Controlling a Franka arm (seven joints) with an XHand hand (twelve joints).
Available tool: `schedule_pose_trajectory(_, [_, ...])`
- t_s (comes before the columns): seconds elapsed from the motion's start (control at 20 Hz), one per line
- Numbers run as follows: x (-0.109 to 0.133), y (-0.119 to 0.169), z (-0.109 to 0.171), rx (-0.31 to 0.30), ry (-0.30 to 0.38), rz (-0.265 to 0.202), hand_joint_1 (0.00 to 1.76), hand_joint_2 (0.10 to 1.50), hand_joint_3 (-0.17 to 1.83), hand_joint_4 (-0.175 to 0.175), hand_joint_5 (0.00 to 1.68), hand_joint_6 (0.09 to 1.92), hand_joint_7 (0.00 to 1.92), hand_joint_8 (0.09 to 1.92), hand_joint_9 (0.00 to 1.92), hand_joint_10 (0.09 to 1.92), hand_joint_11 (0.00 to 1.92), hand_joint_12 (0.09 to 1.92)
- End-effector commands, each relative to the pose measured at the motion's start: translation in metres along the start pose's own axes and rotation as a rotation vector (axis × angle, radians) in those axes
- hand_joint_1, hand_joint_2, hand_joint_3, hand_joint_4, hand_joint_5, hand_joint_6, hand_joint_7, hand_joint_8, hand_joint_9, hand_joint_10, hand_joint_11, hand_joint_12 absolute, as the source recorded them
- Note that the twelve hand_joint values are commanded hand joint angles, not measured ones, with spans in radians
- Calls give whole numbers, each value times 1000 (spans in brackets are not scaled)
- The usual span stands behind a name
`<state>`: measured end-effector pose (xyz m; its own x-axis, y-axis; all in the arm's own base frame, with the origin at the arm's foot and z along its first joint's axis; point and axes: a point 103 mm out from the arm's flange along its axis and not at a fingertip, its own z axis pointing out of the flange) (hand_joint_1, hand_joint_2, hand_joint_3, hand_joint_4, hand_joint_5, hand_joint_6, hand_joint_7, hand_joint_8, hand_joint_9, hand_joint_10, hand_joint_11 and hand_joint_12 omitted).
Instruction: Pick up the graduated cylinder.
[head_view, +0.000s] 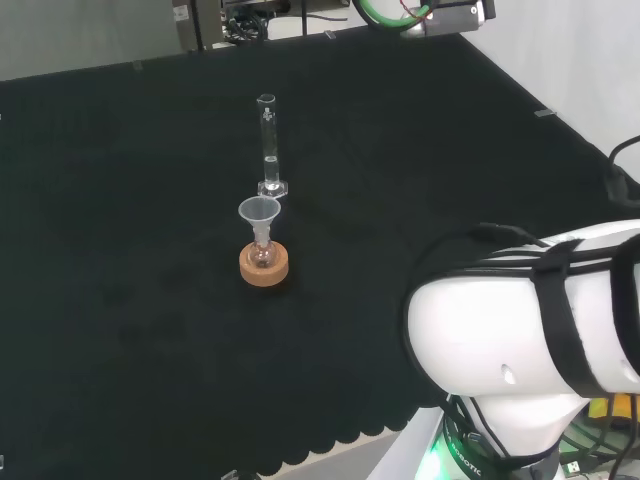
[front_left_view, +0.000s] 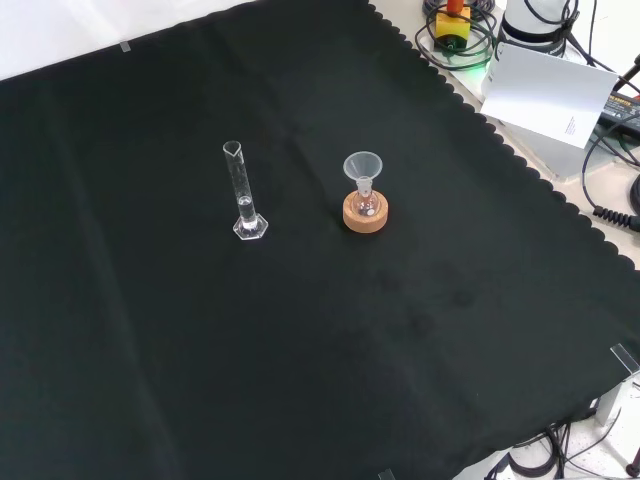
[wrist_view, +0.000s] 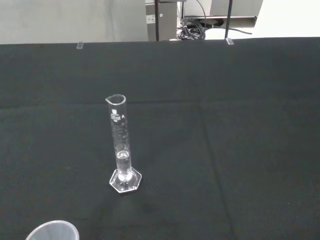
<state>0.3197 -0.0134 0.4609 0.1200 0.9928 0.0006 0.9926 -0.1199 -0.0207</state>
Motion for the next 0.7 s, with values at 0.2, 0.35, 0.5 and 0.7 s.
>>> schedule_pose_trajectory(0.2, [-27,70,63,0,44,-27,65,1231,298,-10,254,87,33,510,215,630,63,1373])
schedule_pose_trajectory(0.35, [-35,104,86,-29,87,-70,130,1217,285,-17,279,87,54,519,236,634,80,1375])
schedule_pose_trajectory(0.5, [-42,136,109,-22,118,-93,183,1200,273,-21,293,87,66,525,252,635,95,1373])
schedule_pose_trajectory(0.7, [-49,164,140,-39,180,-109,260,1162,257,-24,302,87,75,531,265,634,105,1370])
